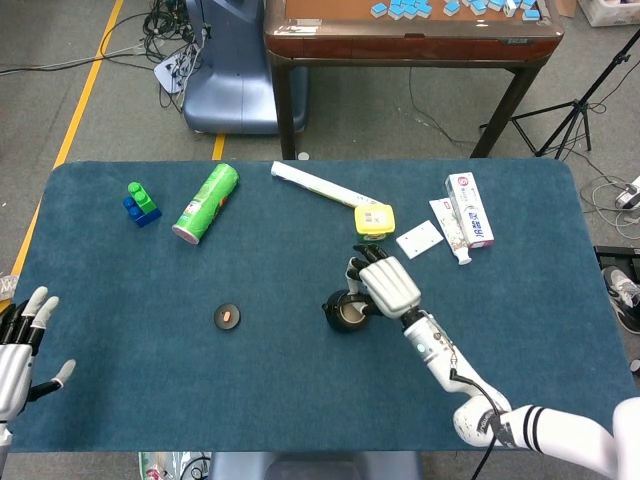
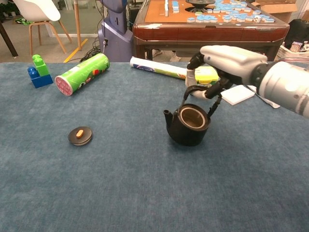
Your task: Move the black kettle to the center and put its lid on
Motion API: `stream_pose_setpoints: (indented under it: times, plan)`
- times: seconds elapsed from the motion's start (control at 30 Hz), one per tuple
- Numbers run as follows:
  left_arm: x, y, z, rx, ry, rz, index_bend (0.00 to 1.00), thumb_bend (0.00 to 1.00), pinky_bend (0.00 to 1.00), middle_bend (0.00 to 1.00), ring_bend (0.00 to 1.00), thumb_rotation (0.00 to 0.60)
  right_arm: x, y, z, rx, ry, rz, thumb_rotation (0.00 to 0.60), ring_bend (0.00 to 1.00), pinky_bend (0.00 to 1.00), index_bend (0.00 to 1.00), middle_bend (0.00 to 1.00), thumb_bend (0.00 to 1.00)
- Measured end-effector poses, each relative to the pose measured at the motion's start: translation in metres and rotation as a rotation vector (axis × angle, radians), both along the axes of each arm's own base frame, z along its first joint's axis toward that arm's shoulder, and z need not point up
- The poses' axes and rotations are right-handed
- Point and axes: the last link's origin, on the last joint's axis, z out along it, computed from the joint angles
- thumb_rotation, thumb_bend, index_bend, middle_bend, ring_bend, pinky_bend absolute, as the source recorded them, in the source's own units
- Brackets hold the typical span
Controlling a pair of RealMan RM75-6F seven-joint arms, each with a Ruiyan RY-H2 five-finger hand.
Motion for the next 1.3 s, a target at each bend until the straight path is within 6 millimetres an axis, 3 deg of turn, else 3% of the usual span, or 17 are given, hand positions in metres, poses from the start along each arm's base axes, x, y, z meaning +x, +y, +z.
stream_pose_setpoints:
  times: [0.37, 0.7, 0.83, 0.97, 1.1, 1.23, 1.3]
  plan:
    - [0.000, -0.002, -0.001, -0.005, 0.011, 0.001, 0.02, 0.25, 0.00, 0.00, 0.00, 0.600, 0.047, -0.028, -0.026, 0.022, 0.004, 0.007, 0.600, 0.14, 0.16, 0.72, 0.40, 0.49]
    - [0.000, -0.004, 0.000, -0.008, 0.013, 0.003, 0.02, 0.25, 0.00, 0.00, 0.00, 0.600, 0.068, -0.039, -0.049, 0.041, 0.041, -0.011, 0.600, 0.14, 0.16, 0.72, 0.40, 0.49]
    - [-0.001, -0.005, 0.000, -0.006, 0.016, 0.004, 0.02, 0.25, 0.00, 0.00, 0.00, 0.600, 0.073, -0.042, -0.055, 0.048, 0.059, -0.012, 0.600, 0.12, 0.12, 0.71, 0.35, 0.49]
    - [-0.002, -0.006, 0.000, -0.004, 0.015, 0.007, 0.02, 0.25, 0.00, 0.00, 0.00, 0.600, 0.076, -0.042, -0.058, 0.061, 0.088, -0.018, 0.600, 0.02, 0.02, 0.45, 0.25, 0.48]
    - [-0.003, -0.006, 0.000, -0.004, 0.015, 0.009, 0.02, 0.25, 0.00, 0.00, 0.00, 0.600, 0.078, -0.041, -0.058, 0.075, 0.108, -0.028, 0.600, 0.00, 0.00, 0.20, 0.15, 0.35]
    - [-0.003, -0.006, 0.001, -0.004, 0.015, 0.008, 0.02, 0.25, 0.00, 0.00, 0.00, 0.600, 0.079, -0.039, -0.057, 0.088, 0.119, -0.035, 0.600, 0.00, 0.00, 0.03, 0.08, 0.25]
    - [-0.003, -0.005, 0.001, -0.004, 0.015, 0.008, 0.02, 0.25, 0.00, 0.00, 0.00, 0.600, 0.078, -0.039, -0.053, 0.090, 0.127, -0.035, 0.600, 0.00, 0.00, 0.00, 0.06, 0.22]
